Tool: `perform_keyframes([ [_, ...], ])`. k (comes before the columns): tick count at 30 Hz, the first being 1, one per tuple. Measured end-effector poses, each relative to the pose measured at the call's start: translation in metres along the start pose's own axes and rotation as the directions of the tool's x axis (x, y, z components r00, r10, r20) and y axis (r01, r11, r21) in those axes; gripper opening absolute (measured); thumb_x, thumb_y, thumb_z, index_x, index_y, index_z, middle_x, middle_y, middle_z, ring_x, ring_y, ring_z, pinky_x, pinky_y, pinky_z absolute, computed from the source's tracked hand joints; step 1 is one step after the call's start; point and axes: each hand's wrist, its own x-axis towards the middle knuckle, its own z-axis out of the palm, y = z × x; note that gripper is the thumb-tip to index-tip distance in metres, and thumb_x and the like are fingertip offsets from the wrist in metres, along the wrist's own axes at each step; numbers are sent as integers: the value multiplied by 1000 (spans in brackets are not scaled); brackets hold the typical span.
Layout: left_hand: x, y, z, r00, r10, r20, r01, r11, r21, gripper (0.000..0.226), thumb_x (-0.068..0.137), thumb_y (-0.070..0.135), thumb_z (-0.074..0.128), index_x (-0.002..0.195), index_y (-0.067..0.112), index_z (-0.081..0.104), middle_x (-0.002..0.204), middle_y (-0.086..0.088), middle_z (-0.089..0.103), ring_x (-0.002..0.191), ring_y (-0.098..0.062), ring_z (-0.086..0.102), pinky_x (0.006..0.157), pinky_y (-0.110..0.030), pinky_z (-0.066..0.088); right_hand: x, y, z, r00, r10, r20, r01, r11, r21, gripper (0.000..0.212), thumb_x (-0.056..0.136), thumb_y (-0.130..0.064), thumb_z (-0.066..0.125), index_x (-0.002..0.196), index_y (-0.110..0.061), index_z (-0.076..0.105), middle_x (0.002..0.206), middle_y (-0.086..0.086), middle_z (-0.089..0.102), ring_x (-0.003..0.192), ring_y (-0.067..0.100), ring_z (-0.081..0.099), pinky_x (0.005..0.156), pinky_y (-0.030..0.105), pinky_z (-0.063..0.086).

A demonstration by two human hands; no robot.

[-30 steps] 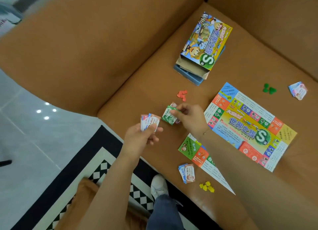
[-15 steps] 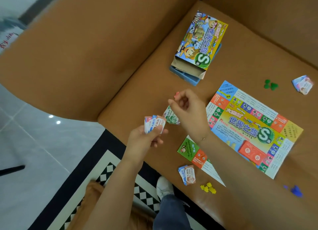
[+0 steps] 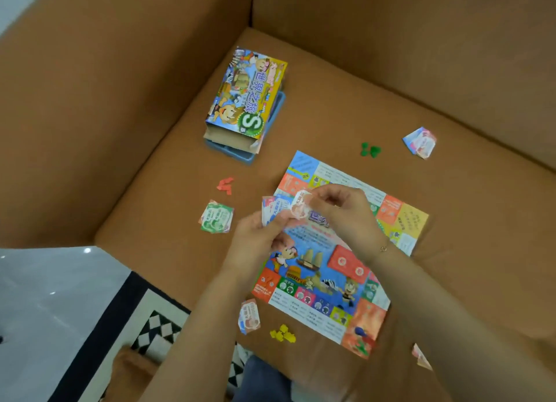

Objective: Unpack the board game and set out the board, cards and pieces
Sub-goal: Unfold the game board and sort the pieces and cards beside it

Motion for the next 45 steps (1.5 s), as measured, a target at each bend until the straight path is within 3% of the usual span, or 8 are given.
perform_keyframes([
  [3, 6, 7, 44, 1000, 3, 3, -3, 999, -33, 15, 94, 18, 56, 93, 6, 66, 88, -4, 75, 48, -8, 56, 49, -19, 45, 9, -3, -59, 996, 63, -66, -60, 997, 53, 12, 86, -13, 67, 76, -7, 65, 60, 2, 48, 46, 3, 38, 47, 17, 35],
  [12, 28, 21, 147, 999, 18, 48, -21, 997, 76, 6, 90, 12, 62, 88, 14, 67, 81, -5, 75, 44, -7, 56, 45, -17, 42, 20, 4, -147, 984, 129, 126, -142, 984, 106, 3, 80, -14, 73, 81, -14, 70, 77, 2, 70, 64, 11, 59, 58, 23, 48],
  [17, 41, 15, 178, 1000, -6, 29, 3, 992, 124, 6, 88, 11, 64, 91, 7, 68, 88, -12, 74, 44, -6, 56, 46, -17, 43, 26, 18, -175, 981, 165, 107, -178, 975, 136, 6, 81, -11, 71, 77, -14, 68, 71, 3, 68, 53, 5, 59, 53, 17, 48],
  [25, 57, 15, 192, 998, -67, -7, 67, 991, 113, 20, 93, 25, 58, 80, 11, 62, 70, -6, 59, 45, -7, 48, 52, -21, 38, 96, 39, -215, 933, 16, -359, -62, 991, -115, 9, 86, -16, 66, 78, -17, 62, 73, -5, 57, 73, 12, 53, 66, 24, 43],
  [31, 60, 25, 194, 969, -237, 74, 242, 968, -67, 27, 98, 20, 39, 86, 7, 60, 64, -3, 51, 39, -12, 46, 44, -20, 35, 125, 60, -218, 910, -106, -400, -106, 876, -471, 9, 85, -22, 61, 89, -15, 65, 88, 2, 67, 83, 22, 61, 72, 35, 48],
  [36, 48, 18, 186, 976, -190, 103, 195, 980, -43, 33, 102, 16, 33, 89, 6, 62, 68, -4, 68, 43, -11, 53, 44, -20, 43, 127, 53, -216, 895, -93, -437, -140, 870, -472, 24, 79, -12, 64, 91, -19, 45, 94, 1, 55, 85, 22, 55, 63, 30, 36],
  [40, 32, 14, 182, 992, -71, 104, 67, 997, 42, 26, 101, 19, 41, 92, 7, 61, 84, -5, 74, 45, -9, 53, 49, -20, 42, 87, 40, -214, 861, -125, -494, -36, 952, -305, 15, 79, -18, 64, 84, -20, 50, 86, -3, 57, 72, 11, 50, 58, 28, 36],
  [45, 7, 3, 191, 993, -59, 105, 54, 997, 52, 19, 98, 20, 48, 105, 6, 59, 87, -8, 74, 47, -10, 54, 48, -18, 45, -17, 29, -201, 998, -14, -58, 16, 999, 32, 13, 87, -16, 67, 93, -5, 66, 77, -3, 61, 61, 1, 53, 56, 11, 42],
])
